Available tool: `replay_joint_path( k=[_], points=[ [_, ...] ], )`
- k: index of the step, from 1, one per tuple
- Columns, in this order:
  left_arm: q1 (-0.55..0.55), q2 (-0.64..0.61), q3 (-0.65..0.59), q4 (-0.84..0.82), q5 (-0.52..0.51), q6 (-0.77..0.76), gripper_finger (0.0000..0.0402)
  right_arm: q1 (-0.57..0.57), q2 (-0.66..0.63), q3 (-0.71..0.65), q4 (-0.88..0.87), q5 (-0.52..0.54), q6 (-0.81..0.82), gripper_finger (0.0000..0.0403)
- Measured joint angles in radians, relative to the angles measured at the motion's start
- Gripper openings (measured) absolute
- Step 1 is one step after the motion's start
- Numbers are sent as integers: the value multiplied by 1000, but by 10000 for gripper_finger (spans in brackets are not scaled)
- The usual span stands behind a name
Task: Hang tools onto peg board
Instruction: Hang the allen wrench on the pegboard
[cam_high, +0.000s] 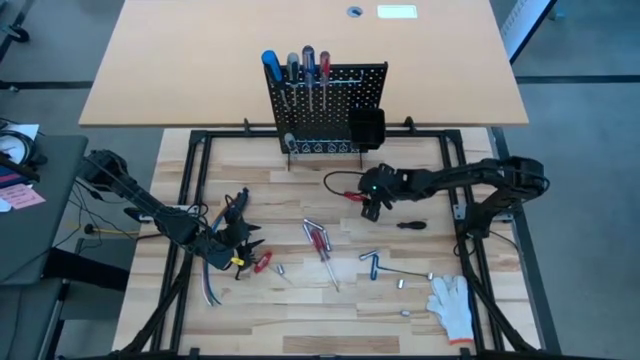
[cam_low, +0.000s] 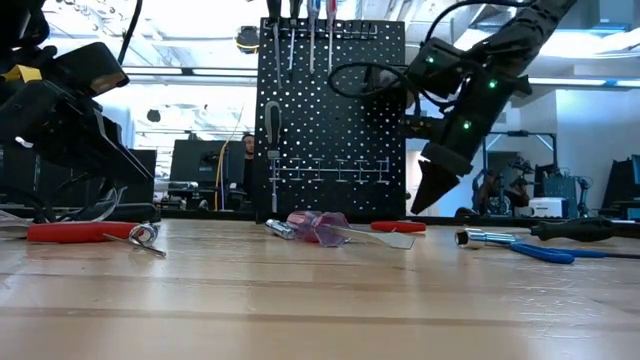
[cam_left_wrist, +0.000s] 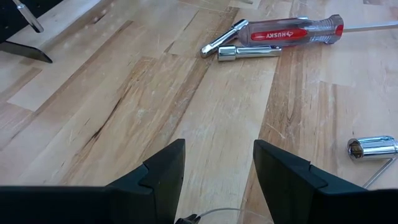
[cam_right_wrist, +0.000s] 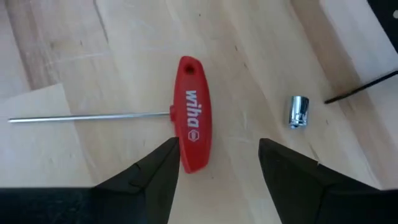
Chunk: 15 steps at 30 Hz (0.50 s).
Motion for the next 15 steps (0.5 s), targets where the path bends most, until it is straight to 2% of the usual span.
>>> replay_joint_path(
  k=[5, 15],
  points=[
    [0, 0, 0, 0, 0, 0, 185, 0, 0, -60, 135, -29, 0, 215],
    [0, 0, 0, 0, 0, 0, 185, -6, 28, -131, 284, -50, -6, 201]
  ],
)
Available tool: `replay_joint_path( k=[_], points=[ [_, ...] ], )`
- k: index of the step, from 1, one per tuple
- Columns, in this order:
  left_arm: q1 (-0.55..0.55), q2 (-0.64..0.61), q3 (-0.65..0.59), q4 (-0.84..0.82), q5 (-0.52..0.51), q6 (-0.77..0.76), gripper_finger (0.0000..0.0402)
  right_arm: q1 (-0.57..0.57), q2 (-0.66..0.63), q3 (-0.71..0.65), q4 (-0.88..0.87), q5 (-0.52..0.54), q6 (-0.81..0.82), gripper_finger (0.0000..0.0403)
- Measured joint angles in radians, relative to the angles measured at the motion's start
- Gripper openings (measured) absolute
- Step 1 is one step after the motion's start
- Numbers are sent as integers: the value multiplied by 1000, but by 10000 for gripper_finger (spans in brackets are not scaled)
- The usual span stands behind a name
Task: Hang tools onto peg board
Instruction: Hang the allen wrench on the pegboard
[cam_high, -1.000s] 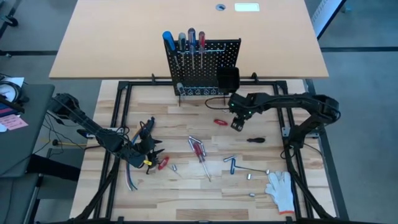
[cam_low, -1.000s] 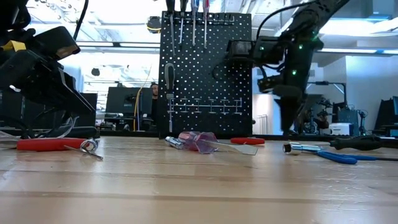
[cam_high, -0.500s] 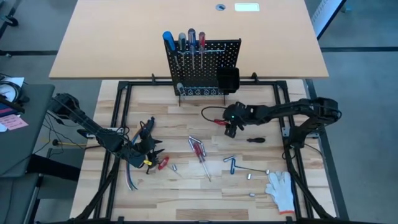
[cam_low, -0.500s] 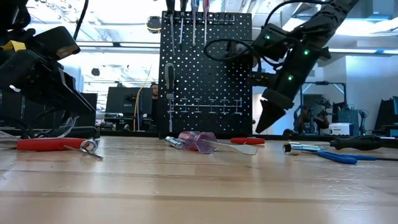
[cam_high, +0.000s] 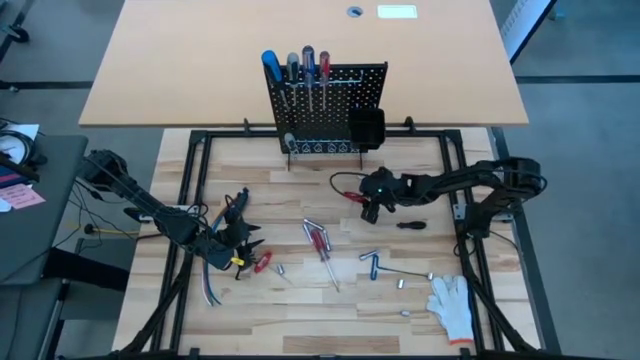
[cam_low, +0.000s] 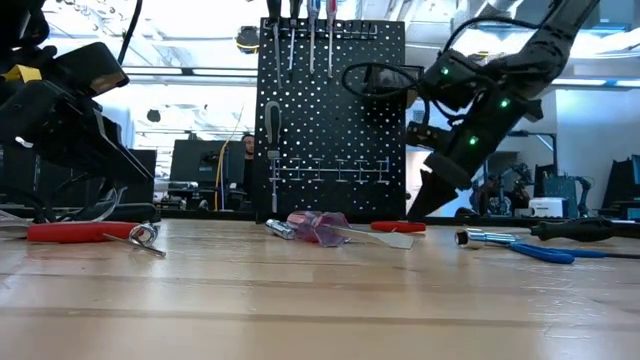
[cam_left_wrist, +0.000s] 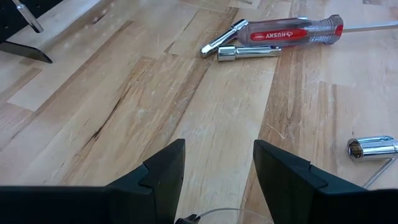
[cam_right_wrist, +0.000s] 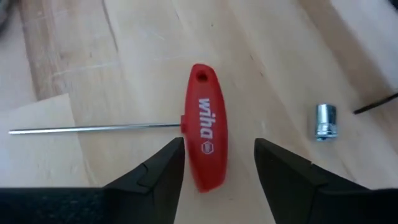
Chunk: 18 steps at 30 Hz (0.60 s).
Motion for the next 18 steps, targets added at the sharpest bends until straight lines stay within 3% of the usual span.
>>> replay_joint_path(
  k=[8, 15, 18],
  points=[
    [0, 0, 0, -1, 0, 0, 185, 2, 147, 15, 126, -47, 10, 190],
    [0, 0, 0, -2, 0, 3, 185, 21, 138, 19, 97, -39, 11, 92],
    [0, 0, 0, -1, 0, 3, 185, 65, 96, 33, 48, 54, 19, 91]
  ],
)
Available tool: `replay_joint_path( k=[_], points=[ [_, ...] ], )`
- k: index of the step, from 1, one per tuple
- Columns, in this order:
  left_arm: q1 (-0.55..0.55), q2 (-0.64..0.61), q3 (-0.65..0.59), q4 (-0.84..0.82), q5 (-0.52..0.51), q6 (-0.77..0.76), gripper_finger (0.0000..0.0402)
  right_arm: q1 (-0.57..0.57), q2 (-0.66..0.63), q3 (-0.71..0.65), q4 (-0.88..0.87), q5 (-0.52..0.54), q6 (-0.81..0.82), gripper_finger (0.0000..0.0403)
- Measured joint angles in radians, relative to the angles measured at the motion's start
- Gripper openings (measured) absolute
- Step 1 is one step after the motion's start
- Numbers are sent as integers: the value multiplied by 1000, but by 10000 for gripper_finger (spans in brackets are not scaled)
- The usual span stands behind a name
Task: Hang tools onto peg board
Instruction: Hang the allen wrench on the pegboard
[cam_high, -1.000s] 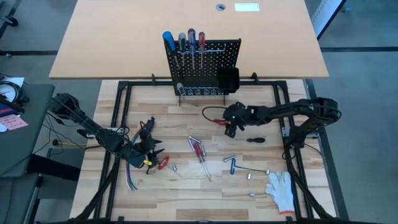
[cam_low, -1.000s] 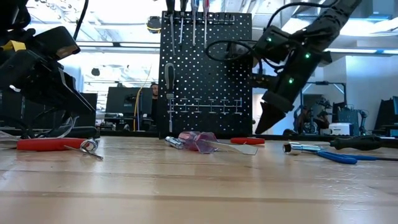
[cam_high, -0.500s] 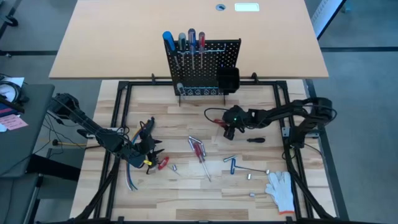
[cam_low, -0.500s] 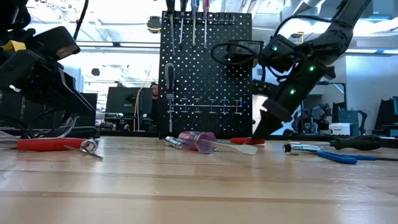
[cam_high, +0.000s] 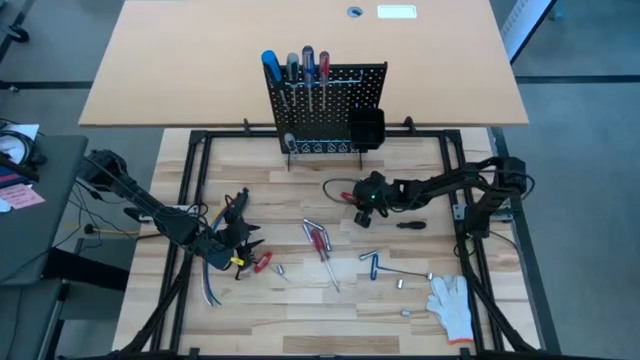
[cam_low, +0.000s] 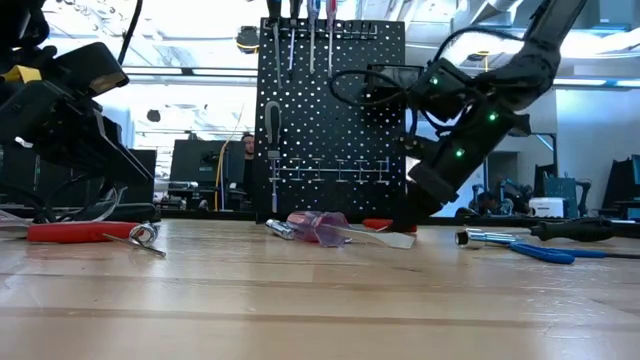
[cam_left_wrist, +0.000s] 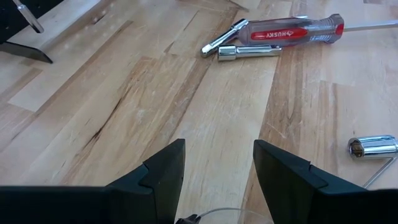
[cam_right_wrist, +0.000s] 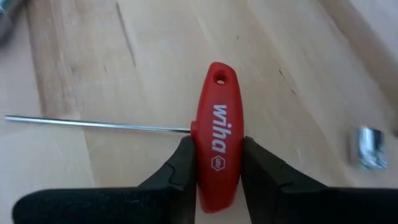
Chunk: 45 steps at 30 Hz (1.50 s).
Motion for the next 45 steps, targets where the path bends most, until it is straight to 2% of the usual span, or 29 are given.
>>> replay_joint_path(
  k=[5, 8, 11, 17, 21, 24, 27, 30, 33, 36, 40, 42, 45],
  points=[
    [0, 0, 0, 0, 0, 0, 185, 121, -102, 70, -147, 290, -24, 91],
    [0, 0, 0, 1, 0, 0, 185, 207, -139, 117, -236, 519, -47, 91],
    [0, 0, 0, 1, 0, 0, 185, 297, -138, 163, -248, 770, -130, 91],
    [0, 0, 0, 2, 0, 0, 185, 409, -42, 280, -238, 1174, -521, 91],
    [0, 0, 0, 2, 0, 0, 185, 411, 45, 346, -235, 1347, -827, 91],
    [0, 0, 0, 2, 0, 0, 185, 387, 107, 367, -238, 1362, -967, 91],
    [0, 0, 0, 2, 0, 0, 185, 367, 146, 369, -254, 1354, -989, 91],
    [0, 0, 0, 4, -8, 11, 185, 378, 158, 370, -234, 1297, -947, 91],
    [0, 0, 0, 22, -15, 56, 185, 413, 150, 372, -138, 1185, -813, 91],
    [0, 0, 0, 136, -33, 187, 185, 448, 152, 371, 16, 1141, -808, 91],
    [26, 0, 0, 395, -30, 472, 185, 492, 154, 371, 242, 1033, -896, 91],
    [61, 0, 0, 496, 24, 598, 185, 510, 154, 371, 369, 1018, -952, 91],
    [141, 0, 0, 640, 167, 715, 185, 532, 154, 371, 554, 1003, -1088, 91]
  ],
)
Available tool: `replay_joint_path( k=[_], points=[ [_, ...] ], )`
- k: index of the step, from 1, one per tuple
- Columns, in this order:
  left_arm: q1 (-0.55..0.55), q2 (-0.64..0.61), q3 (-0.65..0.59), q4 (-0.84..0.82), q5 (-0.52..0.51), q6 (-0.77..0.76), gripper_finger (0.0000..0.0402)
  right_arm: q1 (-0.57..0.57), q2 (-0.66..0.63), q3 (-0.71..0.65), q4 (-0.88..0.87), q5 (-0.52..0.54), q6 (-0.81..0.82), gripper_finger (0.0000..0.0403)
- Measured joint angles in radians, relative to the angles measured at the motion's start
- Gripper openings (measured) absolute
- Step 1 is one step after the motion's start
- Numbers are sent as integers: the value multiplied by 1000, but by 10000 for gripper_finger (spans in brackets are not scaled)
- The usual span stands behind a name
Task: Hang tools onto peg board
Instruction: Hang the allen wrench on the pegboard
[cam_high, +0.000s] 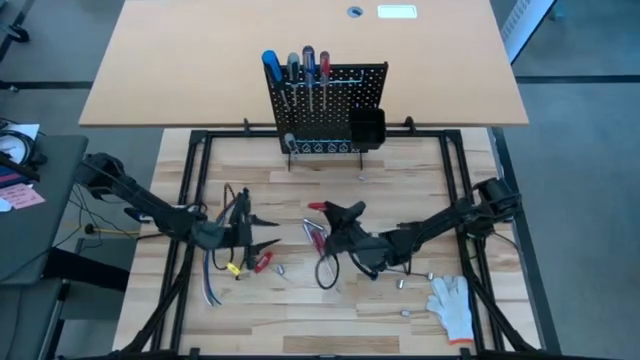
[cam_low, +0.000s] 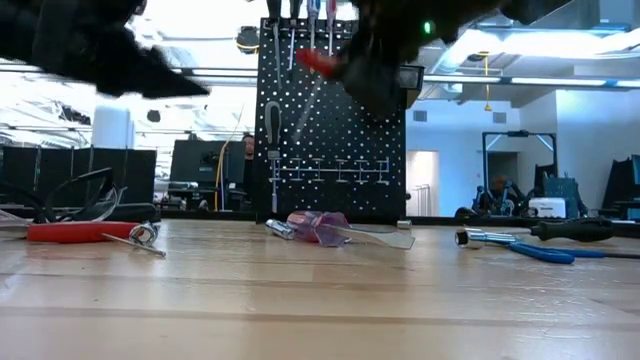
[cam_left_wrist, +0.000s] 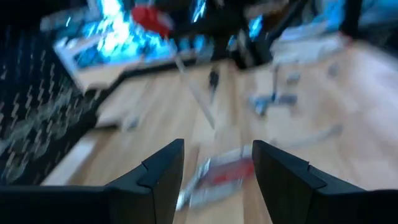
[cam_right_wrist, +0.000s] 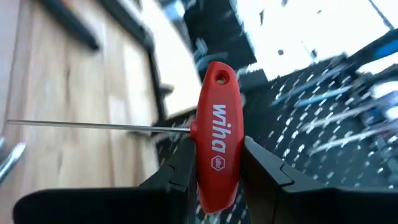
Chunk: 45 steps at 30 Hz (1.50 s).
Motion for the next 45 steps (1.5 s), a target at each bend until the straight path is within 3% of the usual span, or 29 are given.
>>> replay_joint_path(
  k=[4, 14, 22, 30, 35, 45],
  points=[
    [114, 2, 0, 119, 147, 47, 185, 10, 0, 0, 155, -93, -130, 91],
    [290, 17, 0, 210, 381, -61, 185, -45, 0, 0, 192, -202, -104, 91],
    [299, 205, 35, 304, 403, -102, 185, -70, 0, 31, 211, -271, -102, 91],
    [299, 289, 108, 305, 421, -147, 182, -72, 0, 33, 173, -272, -79, 91],
    [294, 310, 122, 298, 425, -159, 142, -72, 0, 32, 119, -272, -35, 91],
    [290, 298, 122, 293, 426, -175, 19, -55, 0, 32, 2, -269, 78, 91]
  ],
)
